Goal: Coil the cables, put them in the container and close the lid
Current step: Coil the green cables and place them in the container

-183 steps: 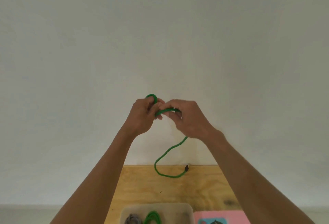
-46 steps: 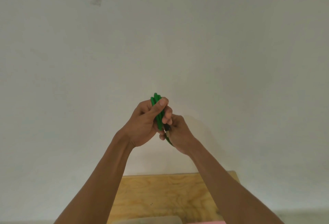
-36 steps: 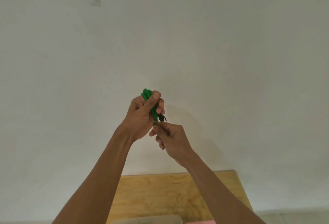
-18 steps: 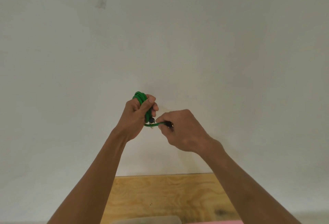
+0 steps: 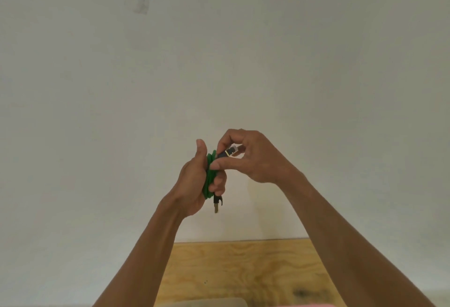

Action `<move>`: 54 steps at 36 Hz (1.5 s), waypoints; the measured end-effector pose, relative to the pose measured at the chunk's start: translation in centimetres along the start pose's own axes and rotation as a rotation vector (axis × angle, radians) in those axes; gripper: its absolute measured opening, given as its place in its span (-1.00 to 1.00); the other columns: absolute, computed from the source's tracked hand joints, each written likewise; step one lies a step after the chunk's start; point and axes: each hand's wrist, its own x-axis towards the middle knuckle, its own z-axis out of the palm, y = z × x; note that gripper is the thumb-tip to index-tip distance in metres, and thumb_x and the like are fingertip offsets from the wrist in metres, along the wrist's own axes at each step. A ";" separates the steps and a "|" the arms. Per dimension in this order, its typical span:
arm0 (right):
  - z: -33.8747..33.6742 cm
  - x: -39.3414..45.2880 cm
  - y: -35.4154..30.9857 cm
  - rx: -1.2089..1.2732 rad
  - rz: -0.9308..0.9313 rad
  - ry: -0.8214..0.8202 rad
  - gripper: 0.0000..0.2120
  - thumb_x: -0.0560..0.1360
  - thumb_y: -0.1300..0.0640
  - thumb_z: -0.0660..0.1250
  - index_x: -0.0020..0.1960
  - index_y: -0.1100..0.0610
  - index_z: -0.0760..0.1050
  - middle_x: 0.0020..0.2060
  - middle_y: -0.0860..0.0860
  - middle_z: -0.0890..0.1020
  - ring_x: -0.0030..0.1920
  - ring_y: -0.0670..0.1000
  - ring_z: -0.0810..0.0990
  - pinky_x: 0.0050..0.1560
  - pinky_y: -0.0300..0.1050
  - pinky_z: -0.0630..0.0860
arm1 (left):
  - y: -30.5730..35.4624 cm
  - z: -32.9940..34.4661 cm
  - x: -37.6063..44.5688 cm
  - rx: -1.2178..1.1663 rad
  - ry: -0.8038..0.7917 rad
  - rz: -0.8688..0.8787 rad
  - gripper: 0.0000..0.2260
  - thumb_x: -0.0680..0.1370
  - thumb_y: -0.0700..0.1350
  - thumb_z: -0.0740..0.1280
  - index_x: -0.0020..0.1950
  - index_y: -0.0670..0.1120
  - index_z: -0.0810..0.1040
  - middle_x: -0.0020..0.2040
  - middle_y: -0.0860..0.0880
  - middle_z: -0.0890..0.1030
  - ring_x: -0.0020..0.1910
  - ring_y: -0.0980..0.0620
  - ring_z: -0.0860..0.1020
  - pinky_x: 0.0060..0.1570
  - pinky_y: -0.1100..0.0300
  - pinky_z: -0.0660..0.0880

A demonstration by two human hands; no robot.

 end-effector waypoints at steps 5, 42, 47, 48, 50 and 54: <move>1.2 -0.8 1.1 0.263 0.064 -0.010 -0.85 0.41 0.13 0.54 -0.11 0.07 0.59 0.22 -0.09 0.50 0.20 -0.08 0.56 0.20 0.06 0.57 | 0.3 -0.2 -0.6 -0.008 -0.022 -0.074 -0.35 0.56 0.41 -0.03 -0.38 -0.09 0.42 -0.50 -0.05 0.23 -0.55 0.04 0.18 -0.47 0.16 0.18; 4.0 -1.1 3.8 0.530 0.290 0.174 -0.60 0.37 0.24 0.57 0.18 0.18 0.59 0.02 0.07 0.72 0.05 0.05 0.70 0.10 -0.04 0.63 | -2.0 -1.7 0.6 0.025 0.341 0.206 -0.68 0.65 -0.08 0.29 -0.24 -0.19 0.64 -0.41 -0.11 0.32 -0.51 0.00 0.25 -0.42 0.14 0.26; 2.7 -1.0 4.6 0.603 0.371 -0.046 -0.65 0.44 0.26 0.50 0.21 0.26 0.58 0.09 0.20 0.68 0.14 0.17 0.65 0.18 0.08 0.60 | -2.2 -2.6 0.4 0.090 0.142 0.211 -0.73 0.63 -0.10 0.28 -0.16 -0.19 0.66 -0.40 -0.11 0.31 -0.47 0.01 0.26 -0.42 0.14 0.32; 2.6 -0.9 4.7 0.598 0.380 -0.069 -0.67 0.45 0.25 0.50 0.19 0.26 0.58 0.10 0.23 0.66 0.15 0.21 0.64 0.19 0.12 0.59 | -2.3 -2.6 0.4 0.090 0.118 0.205 -0.73 0.62 -0.08 0.28 -0.15 -0.19 0.66 -0.40 -0.11 0.31 -0.46 0.01 0.26 -0.40 0.14 0.33; 2.4 -0.7 4.9 0.586 0.385 -0.083 -0.68 0.45 0.24 0.50 0.17 0.27 0.57 0.07 0.25 0.64 0.08 0.21 0.64 0.19 0.16 0.59 | -2.3 -2.7 0.6 0.122 0.087 0.198 -0.72 0.62 -0.05 0.28 -0.06 -0.24 0.66 -0.38 -0.10 0.33 -0.43 0.00 0.29 -0.35 0.12 0.37; 2.4 -0.5 5.4 0.599 0.389 -0.034 -0.66 0.42 0.30 0.52 0.16 0.32 0.56 0.03 0.25 0.63 -0.01 0.14 0.65 0.10 0.11 0.63 | -2.1 -3.0 1.1 0.308 0.082 0.185 -0.68 0.66 -0.04 0.24 0.09 -0.31 0.59 -0.34 -0.05 0.39 -0.36 -0.01 0.36 -0.24 0.12 0.44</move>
